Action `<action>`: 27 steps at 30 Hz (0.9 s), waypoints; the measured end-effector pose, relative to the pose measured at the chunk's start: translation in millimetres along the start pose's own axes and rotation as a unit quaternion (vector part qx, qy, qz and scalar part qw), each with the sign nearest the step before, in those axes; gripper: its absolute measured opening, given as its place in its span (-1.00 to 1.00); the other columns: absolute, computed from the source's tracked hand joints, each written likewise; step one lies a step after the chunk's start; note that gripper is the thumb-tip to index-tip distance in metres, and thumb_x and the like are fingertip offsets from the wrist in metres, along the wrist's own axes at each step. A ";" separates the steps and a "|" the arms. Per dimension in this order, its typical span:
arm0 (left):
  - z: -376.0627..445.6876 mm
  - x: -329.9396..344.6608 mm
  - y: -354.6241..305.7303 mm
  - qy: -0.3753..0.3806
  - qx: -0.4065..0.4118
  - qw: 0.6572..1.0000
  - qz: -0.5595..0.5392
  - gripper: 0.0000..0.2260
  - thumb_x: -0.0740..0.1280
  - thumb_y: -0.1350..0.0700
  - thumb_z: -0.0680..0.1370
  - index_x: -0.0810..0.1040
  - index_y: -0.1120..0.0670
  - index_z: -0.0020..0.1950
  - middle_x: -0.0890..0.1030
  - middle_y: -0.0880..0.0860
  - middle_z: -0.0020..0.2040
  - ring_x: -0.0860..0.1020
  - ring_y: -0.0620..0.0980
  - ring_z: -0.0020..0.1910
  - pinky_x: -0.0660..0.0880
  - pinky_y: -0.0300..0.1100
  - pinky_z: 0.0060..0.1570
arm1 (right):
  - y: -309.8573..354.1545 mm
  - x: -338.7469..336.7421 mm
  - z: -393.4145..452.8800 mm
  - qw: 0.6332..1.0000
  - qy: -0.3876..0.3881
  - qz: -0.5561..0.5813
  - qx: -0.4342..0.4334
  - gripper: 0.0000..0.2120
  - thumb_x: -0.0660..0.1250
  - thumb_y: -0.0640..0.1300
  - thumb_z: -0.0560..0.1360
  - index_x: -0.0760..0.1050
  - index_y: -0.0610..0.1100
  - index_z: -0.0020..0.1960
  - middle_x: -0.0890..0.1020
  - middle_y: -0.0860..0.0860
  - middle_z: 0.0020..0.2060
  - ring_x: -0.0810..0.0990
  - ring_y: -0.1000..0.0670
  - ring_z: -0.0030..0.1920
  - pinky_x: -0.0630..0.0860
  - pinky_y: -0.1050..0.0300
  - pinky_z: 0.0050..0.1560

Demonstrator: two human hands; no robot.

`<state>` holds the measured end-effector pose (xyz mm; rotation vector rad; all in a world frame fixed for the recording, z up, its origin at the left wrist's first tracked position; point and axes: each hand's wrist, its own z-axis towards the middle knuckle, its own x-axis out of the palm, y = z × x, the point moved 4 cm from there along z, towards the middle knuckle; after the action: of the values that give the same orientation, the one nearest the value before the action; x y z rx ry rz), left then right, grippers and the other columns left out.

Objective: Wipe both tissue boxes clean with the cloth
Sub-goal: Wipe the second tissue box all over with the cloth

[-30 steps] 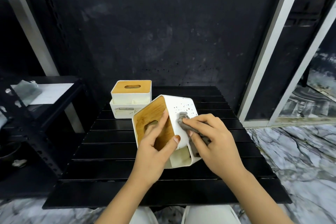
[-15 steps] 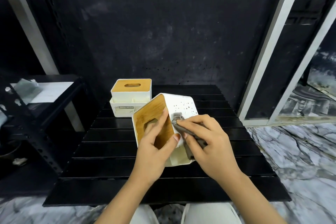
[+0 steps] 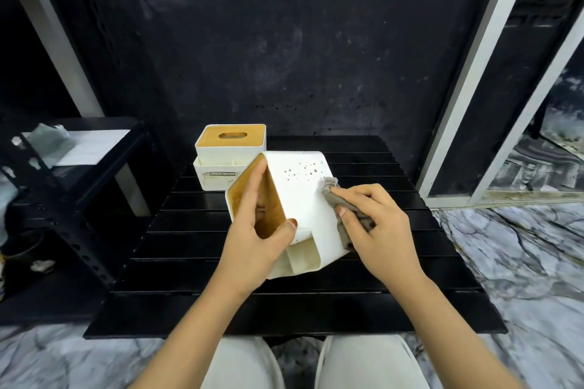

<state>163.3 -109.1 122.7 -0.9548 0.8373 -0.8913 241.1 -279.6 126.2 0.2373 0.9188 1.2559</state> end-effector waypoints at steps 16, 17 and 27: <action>0.0 -18.1 1.0 -0.025 0.024 0.999 -0.041 -0.38 0.36 -0.01 0.44 0.22 -0.21 0.46 0.46 -0.15 0.30 0.51 -0.14 0.22 0.51 -0.29 0.04 | 20.6 16.2 -20.3 0.998 -0.023 -0.054 -0.036 -0.70 0.18 0.02 0.49 0.53 0.10 0.18 0.49 0.24 0.02 0.48 0.09 -0.03 0.52 0.19 -0.13; -0.6 -17.7 0.6 -0.021 0.026 0.999 -0.041 -0.37 0.37 -0.04 0.43 0.22 -0.22 0.46 0.46 -0.14 0.30 0.51 -0.13 0.21 0.51 -0.29 0.03 | 26.9 17.5 -19.1 0.997 -0.027 -0.057 -0.052 -0.71 0.19 0.00 0.49 0.54 0.08 0.17 0.51 0.23 0.02 0.48 0.08 -0.05 0.53 0.17 -0.17; -3.5 -18.2 1.3 -0.019 0.024 0.998 -0.050 -0.37 0.34 -0.12 0.38 0.23 -0.29 0.42 0.47 -0.05 0.28 0.53 -0.09 0.19 0.53 -0.24 0.03 | 14.9 18.6 0.7 0.997 -0.040 -0.064 -0.028 -0.71 0.25 -0.06 0.47 0.55 0.07 0.16 0.53 0.18 -0.01 0.47 0.04 -0.07 0.53 0.15 -0.16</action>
<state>153.3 -93.4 123.8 -0.9755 0.7390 -0.9722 231.4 -257.8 127.2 0.1800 0.8152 1.1433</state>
